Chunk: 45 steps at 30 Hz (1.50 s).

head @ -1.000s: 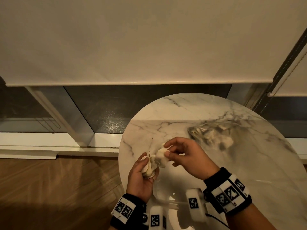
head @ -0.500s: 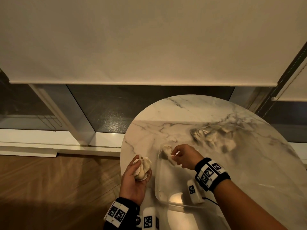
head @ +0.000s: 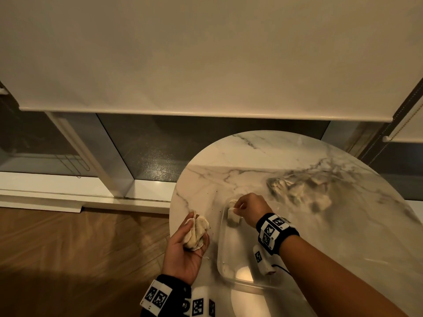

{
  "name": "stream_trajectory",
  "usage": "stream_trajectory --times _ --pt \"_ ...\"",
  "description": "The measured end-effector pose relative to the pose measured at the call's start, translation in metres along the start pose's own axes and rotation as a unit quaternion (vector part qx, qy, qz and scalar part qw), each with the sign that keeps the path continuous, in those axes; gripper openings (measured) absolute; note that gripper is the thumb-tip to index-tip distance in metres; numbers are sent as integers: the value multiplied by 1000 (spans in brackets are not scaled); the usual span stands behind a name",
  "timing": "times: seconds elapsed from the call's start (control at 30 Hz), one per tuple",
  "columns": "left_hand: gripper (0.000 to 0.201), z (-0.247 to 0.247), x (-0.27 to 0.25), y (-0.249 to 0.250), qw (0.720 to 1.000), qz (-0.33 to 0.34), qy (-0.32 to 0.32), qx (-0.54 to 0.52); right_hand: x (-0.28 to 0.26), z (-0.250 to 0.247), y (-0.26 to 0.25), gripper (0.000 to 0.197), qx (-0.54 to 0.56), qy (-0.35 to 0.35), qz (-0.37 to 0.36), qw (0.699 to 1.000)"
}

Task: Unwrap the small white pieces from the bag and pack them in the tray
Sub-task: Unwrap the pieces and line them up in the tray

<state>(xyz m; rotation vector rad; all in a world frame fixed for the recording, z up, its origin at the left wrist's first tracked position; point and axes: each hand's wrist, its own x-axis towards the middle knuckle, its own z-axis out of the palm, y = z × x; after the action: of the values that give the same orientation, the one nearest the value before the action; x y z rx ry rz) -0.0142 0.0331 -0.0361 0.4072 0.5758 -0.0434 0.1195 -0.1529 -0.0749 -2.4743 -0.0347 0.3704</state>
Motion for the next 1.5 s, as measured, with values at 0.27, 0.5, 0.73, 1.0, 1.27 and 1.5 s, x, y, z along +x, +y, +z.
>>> stream_trajectory --times 0.27,0.5,0.73,1.0,1.27,1.5 --pt "24 -2 1 3 1000 4 6 -1 4 8 0 7 -9 51 25 998" --pt "26 0 4 1 1000 2 5 18 2 11 -1 16 -38 74 8 996" --pt "25 1 4 -1 1000 5 11 20 -8 6 0 43 -117 73 54 989" --pt "33 6 4 -5 999 2 10 41 -18 6 -1 42 -94 26 63 993" --pt "33 17 -1 -18 999 3 -7 35 -67 -23 -28 24 187 44 -22 981" --pt "31 25 -4 -29 998 10 -12 53 -109 -28 -47 35 202 20 -75 976"
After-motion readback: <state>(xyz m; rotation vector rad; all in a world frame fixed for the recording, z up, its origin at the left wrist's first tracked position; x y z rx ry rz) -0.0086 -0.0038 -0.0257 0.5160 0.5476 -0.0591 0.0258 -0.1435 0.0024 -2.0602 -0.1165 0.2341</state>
